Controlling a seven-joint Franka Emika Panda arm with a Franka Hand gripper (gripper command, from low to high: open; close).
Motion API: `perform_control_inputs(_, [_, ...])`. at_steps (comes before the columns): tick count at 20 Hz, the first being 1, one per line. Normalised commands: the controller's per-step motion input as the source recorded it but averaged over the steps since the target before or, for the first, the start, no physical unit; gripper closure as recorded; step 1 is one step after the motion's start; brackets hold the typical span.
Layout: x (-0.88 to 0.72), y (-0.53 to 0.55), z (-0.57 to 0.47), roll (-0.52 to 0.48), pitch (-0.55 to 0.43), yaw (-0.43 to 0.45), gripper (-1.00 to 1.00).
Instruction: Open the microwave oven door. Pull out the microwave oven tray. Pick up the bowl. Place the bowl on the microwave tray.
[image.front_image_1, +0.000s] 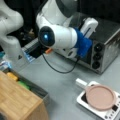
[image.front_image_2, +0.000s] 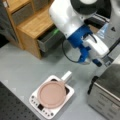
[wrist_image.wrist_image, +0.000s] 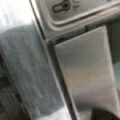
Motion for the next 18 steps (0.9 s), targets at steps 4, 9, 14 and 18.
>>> perform_control_inputs(4, [-0.02,-0.37,0.01,-0.585,0.223,0.242,-1.00])
perform_control_inputs(9, [0.02,-0.36,-0.12,-0.949,-0.034,0.201,-1.00])
perform_control_inputs(14, [-0.08,-0.11,-0.06,-0.583,-0.058,0.146,-1.00])
perform_control_inputs(18, [-0.12,-0.08,0.04,-0.251,0.021,0.092,-1.00])
